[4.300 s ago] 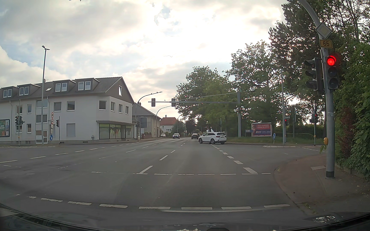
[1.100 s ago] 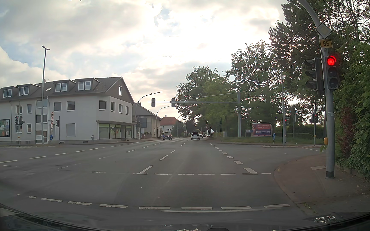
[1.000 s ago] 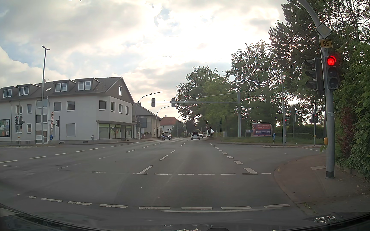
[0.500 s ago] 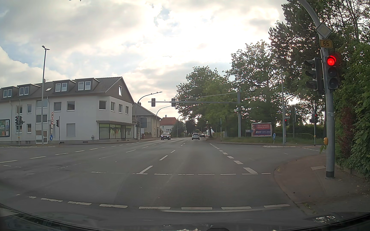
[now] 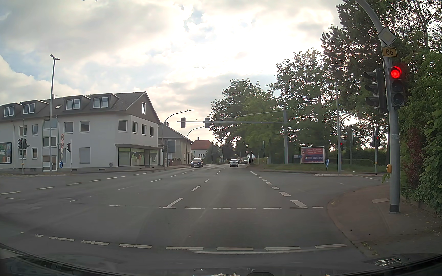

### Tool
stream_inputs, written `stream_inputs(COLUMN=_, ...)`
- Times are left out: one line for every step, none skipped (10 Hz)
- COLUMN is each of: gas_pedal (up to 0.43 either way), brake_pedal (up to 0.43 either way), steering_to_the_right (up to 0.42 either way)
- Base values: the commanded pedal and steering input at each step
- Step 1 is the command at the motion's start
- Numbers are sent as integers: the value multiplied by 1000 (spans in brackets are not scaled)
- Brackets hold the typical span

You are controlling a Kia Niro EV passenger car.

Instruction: Follow the waypoints while adhering to traffic rules and regulations

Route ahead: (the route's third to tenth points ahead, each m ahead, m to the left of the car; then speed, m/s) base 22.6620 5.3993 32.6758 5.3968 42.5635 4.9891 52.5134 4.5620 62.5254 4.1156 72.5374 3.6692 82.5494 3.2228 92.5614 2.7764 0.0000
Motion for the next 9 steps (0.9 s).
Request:
stream_inputs(gas_pedal=0, brake_pedal=0, steering_to_the_right=-9)
stream_inputs(gas_pedal=0, brake_pedal=0, steering_to_the_right=-10)
stream_inputs(gas_pedal=0, brake_pedal=0, steering_to_the_right=-9)
stream_inputs(gas_pedal=0, brake_pedal=0, steering_to_the_right=-9)
stream_inputs(gas_pedal=0, brake_pedal=0, steering_to_the_right=-9)
stream_inputs(gas_pedal=0, brake_pedal=0, steering_to_the_right=-10)
stream_inputs(gas_pedal=0, brake_pedal=0, steering_to_the_right=-9)
stream_inputs(gas_pedal=0, brake_pedal=0, steering_to_the_right=-9)
stream_inputs(gas_pedal=0, brake_pedal=0, steering_to_the_right=-10)
